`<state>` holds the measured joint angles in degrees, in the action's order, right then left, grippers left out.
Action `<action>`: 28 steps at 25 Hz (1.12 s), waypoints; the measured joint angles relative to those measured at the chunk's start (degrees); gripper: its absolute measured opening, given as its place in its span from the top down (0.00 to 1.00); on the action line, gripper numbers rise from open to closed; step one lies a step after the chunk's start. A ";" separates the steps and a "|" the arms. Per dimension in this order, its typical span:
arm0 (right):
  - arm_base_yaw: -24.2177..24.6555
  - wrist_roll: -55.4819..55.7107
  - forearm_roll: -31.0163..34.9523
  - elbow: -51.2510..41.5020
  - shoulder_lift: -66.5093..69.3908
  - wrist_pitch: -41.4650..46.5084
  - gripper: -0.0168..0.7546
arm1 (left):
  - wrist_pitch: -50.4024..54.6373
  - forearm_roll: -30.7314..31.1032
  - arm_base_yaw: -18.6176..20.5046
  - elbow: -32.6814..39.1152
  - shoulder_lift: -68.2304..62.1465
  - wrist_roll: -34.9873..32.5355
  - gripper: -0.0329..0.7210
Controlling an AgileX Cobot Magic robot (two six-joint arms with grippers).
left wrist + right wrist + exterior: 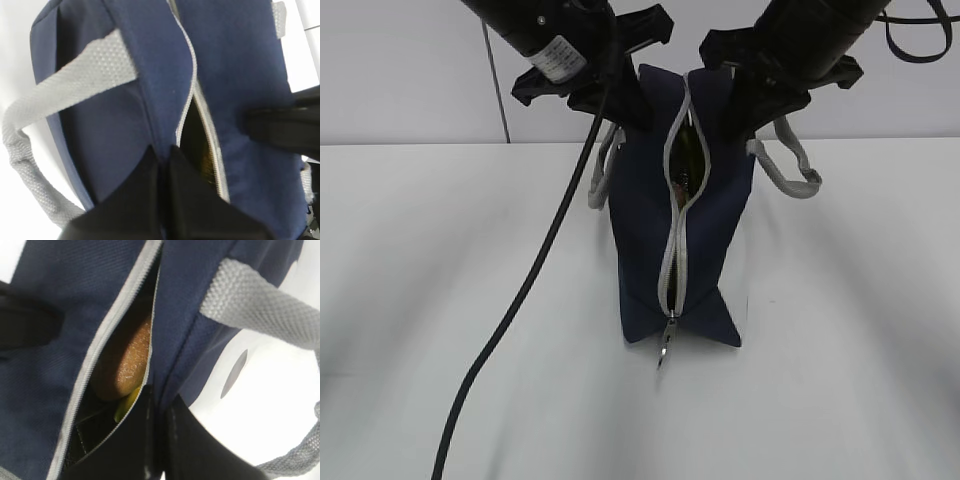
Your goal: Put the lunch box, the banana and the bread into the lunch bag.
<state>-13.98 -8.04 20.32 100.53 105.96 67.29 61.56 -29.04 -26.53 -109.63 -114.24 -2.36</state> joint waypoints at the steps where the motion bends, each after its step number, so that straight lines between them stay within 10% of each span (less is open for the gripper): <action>1: 0.00 0.00 -0.28 0.00 0.35 -0.13 0.98 | -0.05 0.00 0.00 0.00 -0.16 0.20 0.96; 15: 0.00 0.26 -1.78 0.23 4.75 -0.80 0.95 | 0.41 1.29 0.00 0.05 -0.87 0.56 0.93; 22: 0.00 0.26 -2.17 0.23 4.75 -0.10 0.44 | 0.23 1.93 0.00 0.00 -0.87 0.56 0.34; 28: 0.00 1.31 -2.74 0.23 3.53 1.15 0.37 | 1.22 1.94 0.00 0.00 -0.87 0.56 0.22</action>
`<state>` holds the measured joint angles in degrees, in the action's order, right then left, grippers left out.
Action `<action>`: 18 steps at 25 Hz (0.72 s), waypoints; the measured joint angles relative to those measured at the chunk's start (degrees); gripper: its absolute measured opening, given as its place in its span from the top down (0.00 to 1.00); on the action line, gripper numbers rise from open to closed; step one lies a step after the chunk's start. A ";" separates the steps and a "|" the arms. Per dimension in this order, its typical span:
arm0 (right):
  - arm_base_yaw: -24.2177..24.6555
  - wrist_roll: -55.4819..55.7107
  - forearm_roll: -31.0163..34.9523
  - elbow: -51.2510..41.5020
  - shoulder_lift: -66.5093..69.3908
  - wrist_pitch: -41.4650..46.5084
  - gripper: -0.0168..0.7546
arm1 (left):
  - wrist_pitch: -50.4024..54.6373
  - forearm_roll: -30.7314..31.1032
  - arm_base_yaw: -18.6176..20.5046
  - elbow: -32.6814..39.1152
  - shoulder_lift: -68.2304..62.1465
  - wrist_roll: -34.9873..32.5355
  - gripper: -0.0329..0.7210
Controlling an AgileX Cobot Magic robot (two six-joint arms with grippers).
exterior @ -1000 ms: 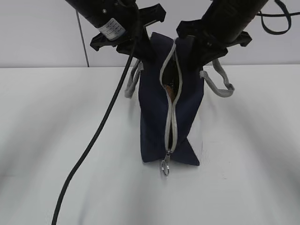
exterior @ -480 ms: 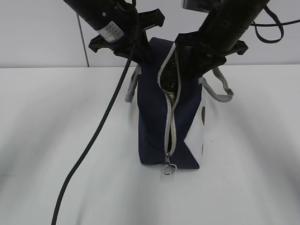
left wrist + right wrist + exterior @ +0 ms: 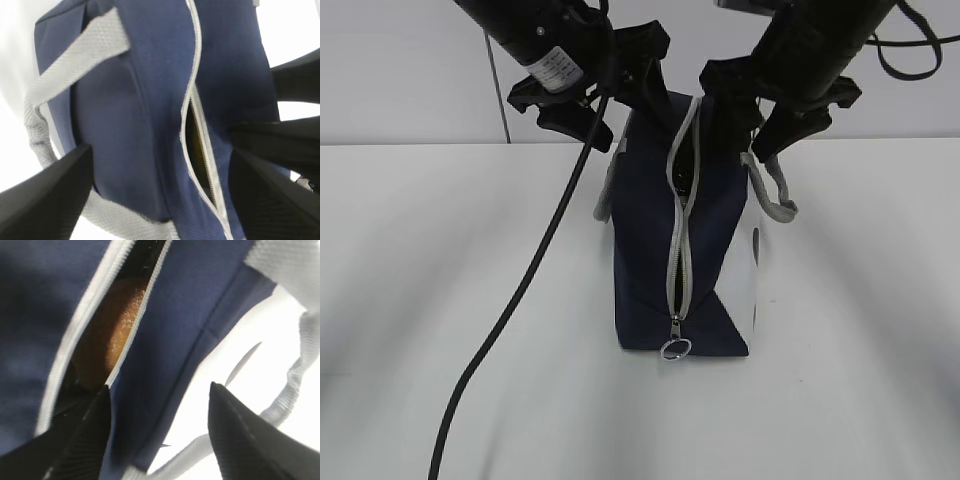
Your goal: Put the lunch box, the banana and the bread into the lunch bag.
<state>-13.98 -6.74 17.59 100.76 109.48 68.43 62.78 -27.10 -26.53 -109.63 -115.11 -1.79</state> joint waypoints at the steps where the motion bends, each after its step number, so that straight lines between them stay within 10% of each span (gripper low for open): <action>1: 0.00 0.55 0.00 0.00 -1.26 -0.11 0.36 | 0.26 0.07 0.00 0.00 0.05 0.00 0.22; 18: 0.00 1.16 3.34 -11.62 -17.59 -7.53 0.36 | 3.34 4.66 -0.65 0.62 8.03 0.05 0.25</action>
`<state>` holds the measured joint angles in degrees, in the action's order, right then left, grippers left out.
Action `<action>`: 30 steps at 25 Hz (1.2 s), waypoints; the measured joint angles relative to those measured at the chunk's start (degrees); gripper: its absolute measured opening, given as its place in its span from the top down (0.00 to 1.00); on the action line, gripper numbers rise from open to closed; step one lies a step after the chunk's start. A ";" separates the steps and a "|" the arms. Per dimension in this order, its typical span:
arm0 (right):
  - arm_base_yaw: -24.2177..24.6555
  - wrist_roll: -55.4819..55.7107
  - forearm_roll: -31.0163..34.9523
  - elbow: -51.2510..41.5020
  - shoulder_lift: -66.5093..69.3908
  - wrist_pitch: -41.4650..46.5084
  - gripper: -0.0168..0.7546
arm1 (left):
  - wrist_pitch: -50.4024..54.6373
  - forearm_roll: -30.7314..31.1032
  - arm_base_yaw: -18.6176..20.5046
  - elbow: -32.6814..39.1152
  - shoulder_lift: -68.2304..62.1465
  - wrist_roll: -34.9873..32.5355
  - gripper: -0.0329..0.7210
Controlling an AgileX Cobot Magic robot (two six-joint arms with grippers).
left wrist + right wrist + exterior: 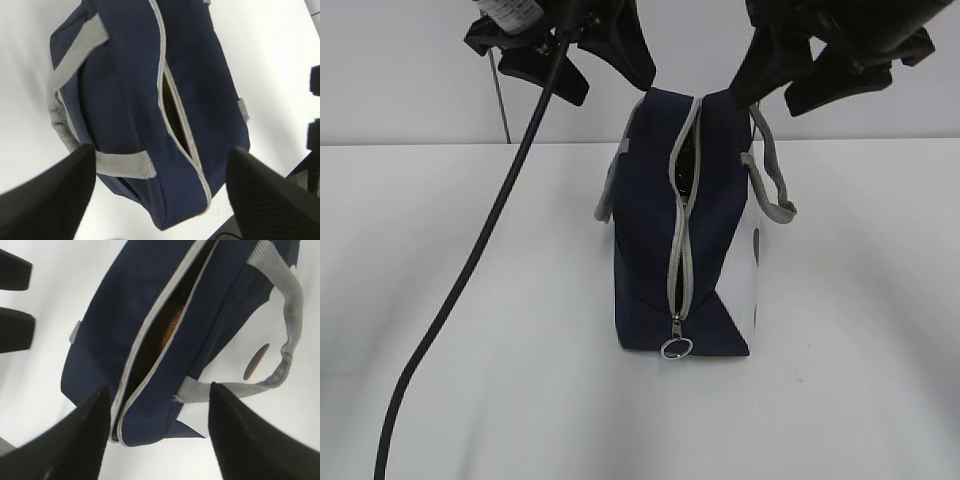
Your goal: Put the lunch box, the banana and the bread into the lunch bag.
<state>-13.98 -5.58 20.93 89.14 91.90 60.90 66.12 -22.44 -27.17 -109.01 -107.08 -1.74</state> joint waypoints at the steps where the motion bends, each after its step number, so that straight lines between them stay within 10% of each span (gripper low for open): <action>1: 0.00 -0.12 0.13 -3.00 -1.71 -1.93 0.36 | -0.06 0.00 -0.07 0.68 0.94 0.00 0.25; 15: 0.00 -24.91 15.23 -37.11 -20.41 -23.43 0.36 | -7.96 1.29 -0.77 24.95 18.67 -1.93 0.25; 30: 0.00 -87.27 61.26 -60.20 -21.52 -26.00 0.39 | -13.36 2.14 -2.74 41.72 29.59 -8.45 0.28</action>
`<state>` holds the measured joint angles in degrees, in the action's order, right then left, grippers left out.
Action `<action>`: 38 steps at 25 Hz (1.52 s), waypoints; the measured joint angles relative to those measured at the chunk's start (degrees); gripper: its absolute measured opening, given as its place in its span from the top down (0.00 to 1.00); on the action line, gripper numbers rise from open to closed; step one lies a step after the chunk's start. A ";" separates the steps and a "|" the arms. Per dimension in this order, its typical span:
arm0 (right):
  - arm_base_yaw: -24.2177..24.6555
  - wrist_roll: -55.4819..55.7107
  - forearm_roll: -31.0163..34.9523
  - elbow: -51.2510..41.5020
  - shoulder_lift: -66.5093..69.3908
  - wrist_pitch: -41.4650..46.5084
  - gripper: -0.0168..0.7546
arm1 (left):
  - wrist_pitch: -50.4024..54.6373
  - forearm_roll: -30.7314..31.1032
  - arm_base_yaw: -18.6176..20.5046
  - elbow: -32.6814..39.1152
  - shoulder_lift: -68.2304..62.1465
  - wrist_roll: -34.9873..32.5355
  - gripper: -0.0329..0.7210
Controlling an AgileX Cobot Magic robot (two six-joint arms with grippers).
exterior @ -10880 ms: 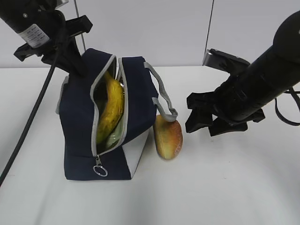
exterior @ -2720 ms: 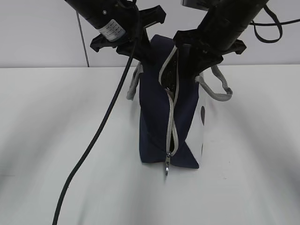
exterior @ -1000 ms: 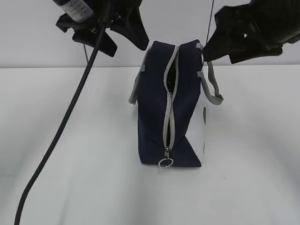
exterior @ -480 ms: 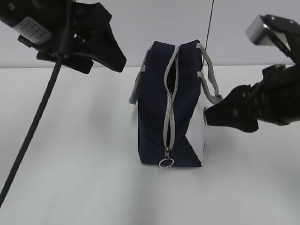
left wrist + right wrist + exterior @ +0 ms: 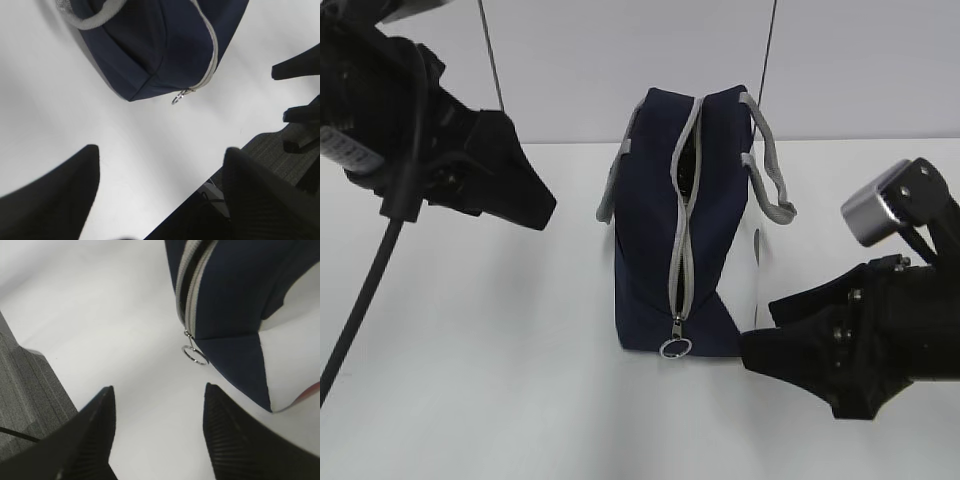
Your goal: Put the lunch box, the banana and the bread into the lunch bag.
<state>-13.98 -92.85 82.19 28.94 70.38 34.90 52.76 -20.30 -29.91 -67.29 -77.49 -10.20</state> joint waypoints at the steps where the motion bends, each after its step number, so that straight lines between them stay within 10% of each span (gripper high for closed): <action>1: 0.00 -3.65 2.29 -0.91 0.00 0.28 0.41 | -0.20 0.00 0.00 0.70 0.00 -0.38 0.28; 12: 0.00 -16.32 20.42 -3.82 4.53 -2.05 0.54 | -0.97 -0.05 0.00 1.75 0.37 -0.79 0.31; 38: 0.00 -41.98 21.44 2.42 30.54 11.83 0.39 | -0.93 0.06 0.00 1.75 0.57 -0.95 0.32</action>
<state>-13.98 -134.83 103.63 31.37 100.92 46.73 51.83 -20.24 -29.91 -65.54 -76.92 -11.15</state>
